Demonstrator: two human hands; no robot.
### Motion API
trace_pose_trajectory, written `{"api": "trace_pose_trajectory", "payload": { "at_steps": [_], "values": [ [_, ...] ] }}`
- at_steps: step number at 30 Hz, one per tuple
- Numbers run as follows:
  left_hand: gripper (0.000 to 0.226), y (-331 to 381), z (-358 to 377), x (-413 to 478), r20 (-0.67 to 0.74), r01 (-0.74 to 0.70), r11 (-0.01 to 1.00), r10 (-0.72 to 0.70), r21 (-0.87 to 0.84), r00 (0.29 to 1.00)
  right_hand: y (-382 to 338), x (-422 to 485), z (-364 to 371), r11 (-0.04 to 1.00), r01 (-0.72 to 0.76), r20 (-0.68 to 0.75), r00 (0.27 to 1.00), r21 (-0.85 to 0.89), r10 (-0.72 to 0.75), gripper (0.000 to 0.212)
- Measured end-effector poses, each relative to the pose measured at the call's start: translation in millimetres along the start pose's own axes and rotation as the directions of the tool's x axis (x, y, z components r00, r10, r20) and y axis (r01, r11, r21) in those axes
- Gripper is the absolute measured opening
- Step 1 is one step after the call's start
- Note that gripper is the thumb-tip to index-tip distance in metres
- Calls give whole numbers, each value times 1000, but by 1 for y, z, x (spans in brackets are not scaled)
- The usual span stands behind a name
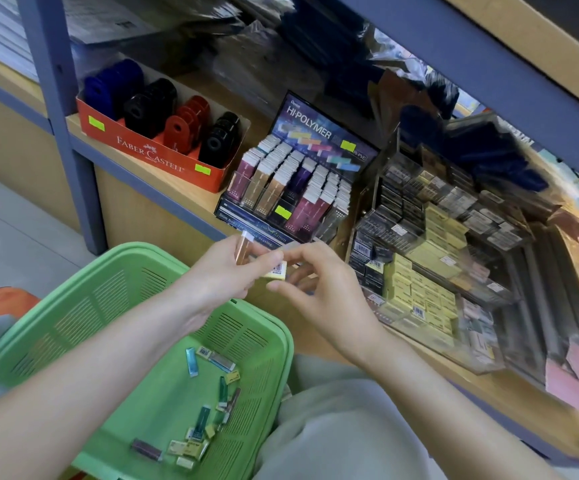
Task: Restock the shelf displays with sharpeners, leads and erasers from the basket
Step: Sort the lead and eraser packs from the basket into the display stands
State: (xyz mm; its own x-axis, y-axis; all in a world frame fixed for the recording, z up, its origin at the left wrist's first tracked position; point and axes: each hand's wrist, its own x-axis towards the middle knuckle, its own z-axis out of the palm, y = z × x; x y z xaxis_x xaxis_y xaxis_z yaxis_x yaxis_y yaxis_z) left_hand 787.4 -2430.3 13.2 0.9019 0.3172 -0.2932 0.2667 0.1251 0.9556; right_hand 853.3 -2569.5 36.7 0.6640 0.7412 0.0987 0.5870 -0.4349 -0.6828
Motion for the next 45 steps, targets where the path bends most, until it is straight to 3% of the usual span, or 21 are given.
{"api": "trace_pose_trajectory", "payload": {
  "at_steps": [3,7,13,15,18,23,28,32,35,39,41,45],
  "values": [
    [31,1,6,-2,75,-2,1000,1,10,997,1,-8,-6,997,45,-16,999,-70,-46,25],
    [27,1,16,-11,161,20,994,-3,-104,987,4,-19,-11,996,12,-58,998,-87,-17,14],
    [25,-2,34,-26,193,-62,998,65,-20,979,8,-42,-24,995,-82,-58,995,-54,79,13],
    [22,-1,40,-28,163,-71,997,71,-5,984,11,-48,-27,997,-39,-85,996,-70,33,5],
    [27,4,52,-32,144,-80,996,84,-30,986,16,-58,-35,987,49,-112,991,-151,-67,25],
    [22,18,85,-37,198,-103,994,96,22,975,26,-76,-64,942,157,-198,955,-295,-221,28],
    [27,32,124,-31,260,-115,988,85,103,962,54,-100,-100,934,96,-217,960,-345,-179,25],
    [26,40,147,-21,253,-87,990,58,107,966,100,-104,-143,888,-185,-345,938,-421,32,26],
    [31,37,152,-14,279,-189,967,137,169,950,132,-103,-168,825,-309,-320,933,-474,165,30],
    [28,34,154,-9,285,-267,937,199,224,937,153,-96,-178,762,-296,-182,955,-576,233,32],
    [15,33,155,-7,245,-235,940,175,246,954,159,-92,-177,757,-241,-115,970,-608,216,29],
    [29,31,157,-2,164,-147,957,108,249,981,166,-90,-176,755,-201,-110,979,-624,170,29]
  ]
}}
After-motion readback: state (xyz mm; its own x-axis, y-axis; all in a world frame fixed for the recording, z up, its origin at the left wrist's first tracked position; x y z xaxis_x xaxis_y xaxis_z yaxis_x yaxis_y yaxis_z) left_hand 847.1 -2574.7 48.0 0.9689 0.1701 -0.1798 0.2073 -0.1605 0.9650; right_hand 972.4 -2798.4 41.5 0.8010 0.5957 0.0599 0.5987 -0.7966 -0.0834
